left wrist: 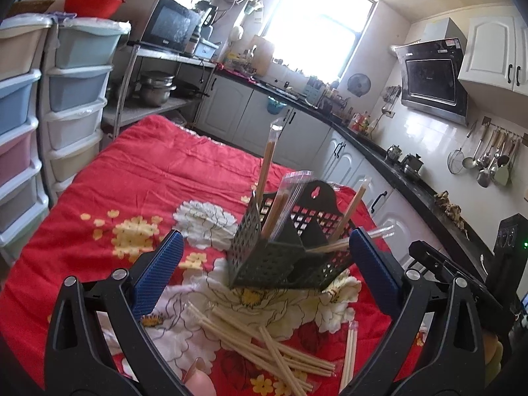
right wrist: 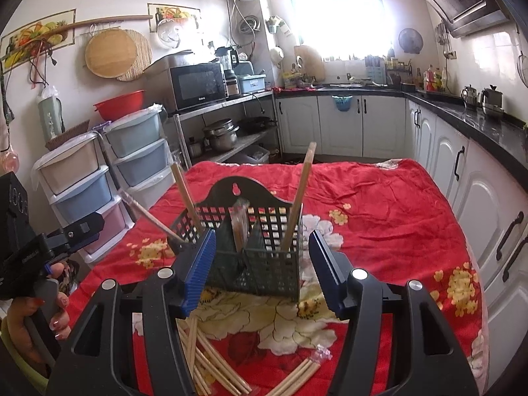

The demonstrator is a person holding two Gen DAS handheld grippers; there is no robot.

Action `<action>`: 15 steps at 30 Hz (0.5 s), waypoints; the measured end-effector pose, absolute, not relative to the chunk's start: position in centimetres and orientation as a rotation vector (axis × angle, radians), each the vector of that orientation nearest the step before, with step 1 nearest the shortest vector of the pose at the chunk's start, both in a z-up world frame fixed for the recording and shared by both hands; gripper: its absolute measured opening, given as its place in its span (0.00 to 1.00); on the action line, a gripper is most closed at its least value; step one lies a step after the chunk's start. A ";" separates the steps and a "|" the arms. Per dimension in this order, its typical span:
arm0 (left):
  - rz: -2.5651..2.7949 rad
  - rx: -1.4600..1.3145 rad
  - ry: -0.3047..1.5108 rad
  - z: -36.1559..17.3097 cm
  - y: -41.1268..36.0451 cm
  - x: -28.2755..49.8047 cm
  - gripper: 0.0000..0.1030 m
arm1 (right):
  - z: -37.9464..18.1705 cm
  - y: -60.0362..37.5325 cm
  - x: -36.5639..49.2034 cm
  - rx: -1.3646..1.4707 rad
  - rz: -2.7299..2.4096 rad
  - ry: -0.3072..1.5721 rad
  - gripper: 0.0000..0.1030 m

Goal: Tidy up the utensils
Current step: 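Withdraw both tools from the caddy and lower them toward the chopstick pile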

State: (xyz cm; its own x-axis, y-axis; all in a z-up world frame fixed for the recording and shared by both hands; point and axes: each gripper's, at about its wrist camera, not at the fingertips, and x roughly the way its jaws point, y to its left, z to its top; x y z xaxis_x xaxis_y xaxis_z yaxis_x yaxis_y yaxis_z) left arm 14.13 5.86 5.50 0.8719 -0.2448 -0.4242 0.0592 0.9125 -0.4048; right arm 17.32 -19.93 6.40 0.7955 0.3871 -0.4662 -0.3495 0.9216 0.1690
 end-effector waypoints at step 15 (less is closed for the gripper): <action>-0.174 -0.386 0.578 2.2 4.9 13.7 0.90 | 3.2 -20.0 15.7 0.047 0.390 0.595 0.55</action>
